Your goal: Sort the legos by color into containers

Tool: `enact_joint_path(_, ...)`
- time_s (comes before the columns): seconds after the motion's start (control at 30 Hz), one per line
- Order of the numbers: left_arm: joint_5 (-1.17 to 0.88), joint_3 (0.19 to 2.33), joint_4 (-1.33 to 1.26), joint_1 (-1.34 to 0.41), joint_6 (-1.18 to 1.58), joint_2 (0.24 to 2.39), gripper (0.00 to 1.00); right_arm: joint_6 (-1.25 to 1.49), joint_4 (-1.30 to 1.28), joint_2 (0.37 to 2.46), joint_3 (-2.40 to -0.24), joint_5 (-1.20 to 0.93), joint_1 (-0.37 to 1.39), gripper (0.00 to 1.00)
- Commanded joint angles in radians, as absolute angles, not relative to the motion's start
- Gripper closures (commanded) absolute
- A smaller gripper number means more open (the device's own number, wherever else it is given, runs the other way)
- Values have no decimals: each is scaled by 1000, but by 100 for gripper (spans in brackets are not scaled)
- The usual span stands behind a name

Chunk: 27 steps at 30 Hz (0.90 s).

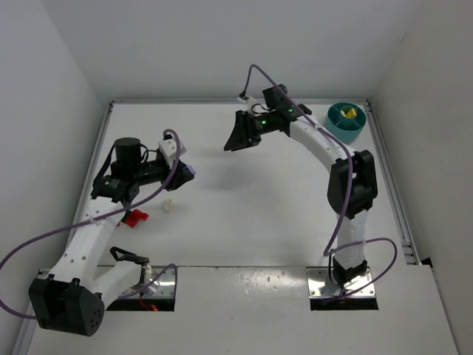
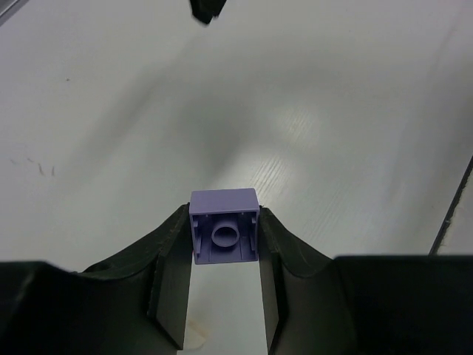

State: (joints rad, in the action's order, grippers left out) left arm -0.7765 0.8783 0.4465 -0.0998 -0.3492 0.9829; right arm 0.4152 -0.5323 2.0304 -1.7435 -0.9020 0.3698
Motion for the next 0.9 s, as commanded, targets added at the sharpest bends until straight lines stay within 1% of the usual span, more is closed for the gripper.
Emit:
enact_joint_path(0.0, -707, 870, 367, -172, -238, 971, 77, 500, -457, 2040, -1813, -942, 477, 47)
enact_joint_path(0.23, -687, 879, 305, -221, -178, 992, 76, 511, -448, 2051, -1824, -968, 552, 43)
enact_joint_path(0.5, -667, 879, 296, -230, -178, 1002, 76, 545, -417, 2069, -1824, -997, 621, 43)
enact_joint_path(0.87, -667, 870, 287, -230, -178, 1002, 75, 578, -399, 2108, -1842, -1017, 661, 43)
